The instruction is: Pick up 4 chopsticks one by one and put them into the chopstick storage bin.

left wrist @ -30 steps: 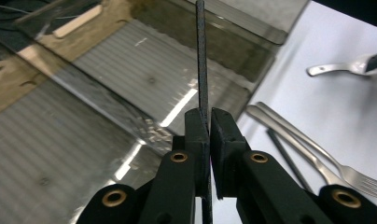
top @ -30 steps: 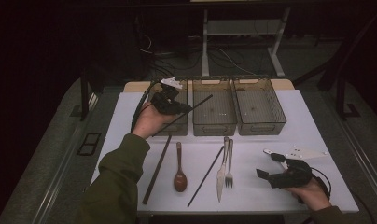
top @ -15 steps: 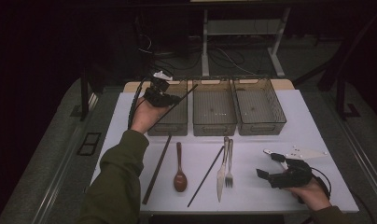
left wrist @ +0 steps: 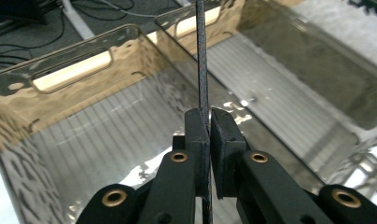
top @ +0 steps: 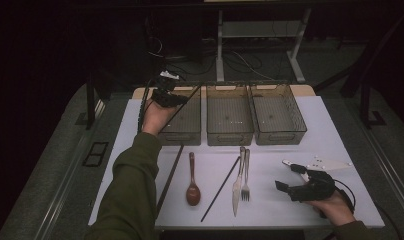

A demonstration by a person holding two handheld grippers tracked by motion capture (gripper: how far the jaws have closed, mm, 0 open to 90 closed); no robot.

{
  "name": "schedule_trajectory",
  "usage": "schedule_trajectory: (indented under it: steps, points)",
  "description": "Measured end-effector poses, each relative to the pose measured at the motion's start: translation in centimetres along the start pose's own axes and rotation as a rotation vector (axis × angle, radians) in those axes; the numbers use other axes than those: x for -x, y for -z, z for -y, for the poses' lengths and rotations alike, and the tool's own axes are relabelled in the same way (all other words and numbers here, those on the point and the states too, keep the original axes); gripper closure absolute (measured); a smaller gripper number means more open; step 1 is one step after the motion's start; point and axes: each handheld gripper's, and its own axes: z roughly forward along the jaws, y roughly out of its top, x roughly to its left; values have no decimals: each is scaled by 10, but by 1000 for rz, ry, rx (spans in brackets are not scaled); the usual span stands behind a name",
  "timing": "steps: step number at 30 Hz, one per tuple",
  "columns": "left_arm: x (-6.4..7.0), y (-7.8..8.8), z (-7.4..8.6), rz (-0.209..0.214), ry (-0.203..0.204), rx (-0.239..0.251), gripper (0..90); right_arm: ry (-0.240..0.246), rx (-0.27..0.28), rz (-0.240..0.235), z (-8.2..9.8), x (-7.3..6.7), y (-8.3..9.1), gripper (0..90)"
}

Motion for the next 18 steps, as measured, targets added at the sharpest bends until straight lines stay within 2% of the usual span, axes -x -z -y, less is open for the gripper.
schedule_trajectory:
  steps: [2,6,11,13,16,18]
  points:
    - [-4,-1,0,-17,-4,-9,854,0,0,-1,0,0,0,96]
    - [-12,-3,1,-27,25,14,854,2,-1,-2,0,0,0,96]
    - [-18,-9,2,-46,30,18,853,6,-2,-4,0,0,-1,96]
    - [-21,-11,3,-40,51,25,853,6,-2,-4,0,0,-1,97]
    - [-23,-15,6,-46,57,0,853,5,-2,-4,0,0,-1,96]
    - [-24,-19,7,-35,81,-9,850,5,-4,-5,0,0,-1,96]
